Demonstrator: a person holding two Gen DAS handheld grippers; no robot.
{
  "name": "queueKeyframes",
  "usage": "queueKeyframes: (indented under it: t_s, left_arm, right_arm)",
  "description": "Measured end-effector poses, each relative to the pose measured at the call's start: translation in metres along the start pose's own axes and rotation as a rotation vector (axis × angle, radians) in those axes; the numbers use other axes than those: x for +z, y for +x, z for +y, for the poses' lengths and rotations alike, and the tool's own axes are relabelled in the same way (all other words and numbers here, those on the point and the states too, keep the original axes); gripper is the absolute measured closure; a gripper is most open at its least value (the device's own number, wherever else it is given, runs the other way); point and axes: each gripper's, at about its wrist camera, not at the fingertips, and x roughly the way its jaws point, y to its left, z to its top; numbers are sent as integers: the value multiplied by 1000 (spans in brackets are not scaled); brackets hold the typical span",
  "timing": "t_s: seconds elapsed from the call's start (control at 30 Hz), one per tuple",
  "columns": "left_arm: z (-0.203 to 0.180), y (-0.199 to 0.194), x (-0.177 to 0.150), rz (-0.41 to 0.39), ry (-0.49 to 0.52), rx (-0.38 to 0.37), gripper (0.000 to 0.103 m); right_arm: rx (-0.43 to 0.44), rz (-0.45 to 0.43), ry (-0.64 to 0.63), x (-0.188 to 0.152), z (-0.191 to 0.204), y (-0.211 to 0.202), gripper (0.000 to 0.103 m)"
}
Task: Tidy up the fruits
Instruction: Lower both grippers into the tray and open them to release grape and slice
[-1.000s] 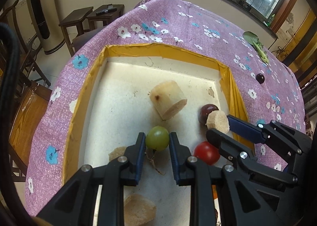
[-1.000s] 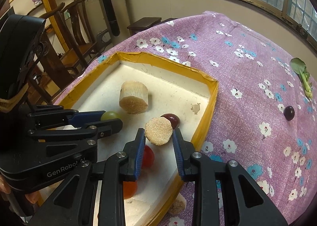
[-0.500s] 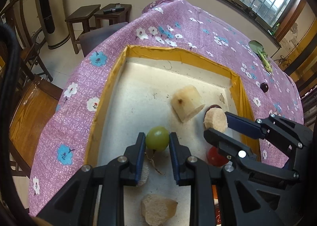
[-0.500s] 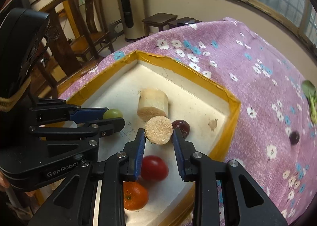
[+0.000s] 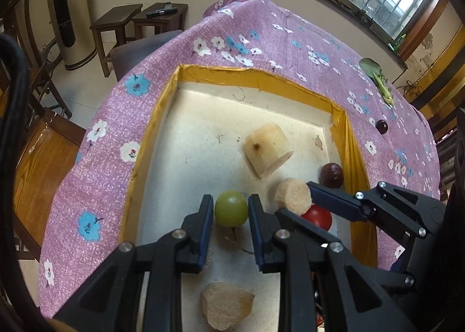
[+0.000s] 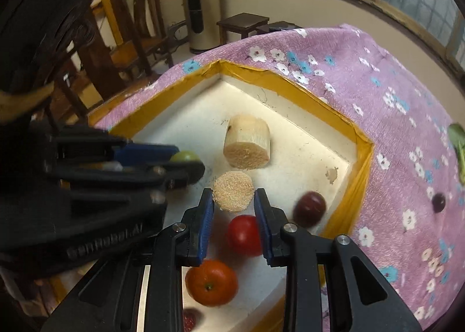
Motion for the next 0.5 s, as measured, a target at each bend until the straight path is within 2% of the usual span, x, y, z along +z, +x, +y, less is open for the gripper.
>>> queueKeyframes:
  t_s: [0.3, 0.5]
  left_arm:
    - [0, -5, -2, -6, -12, 13, 73]
    - [-9, -22, -8, -46, -2, 31, 59]
  right_arm:
    - [-49, 2, 3, -8, 0, -8, 71]
    - [-43, -25, 14, -15, 2, -28, 69]
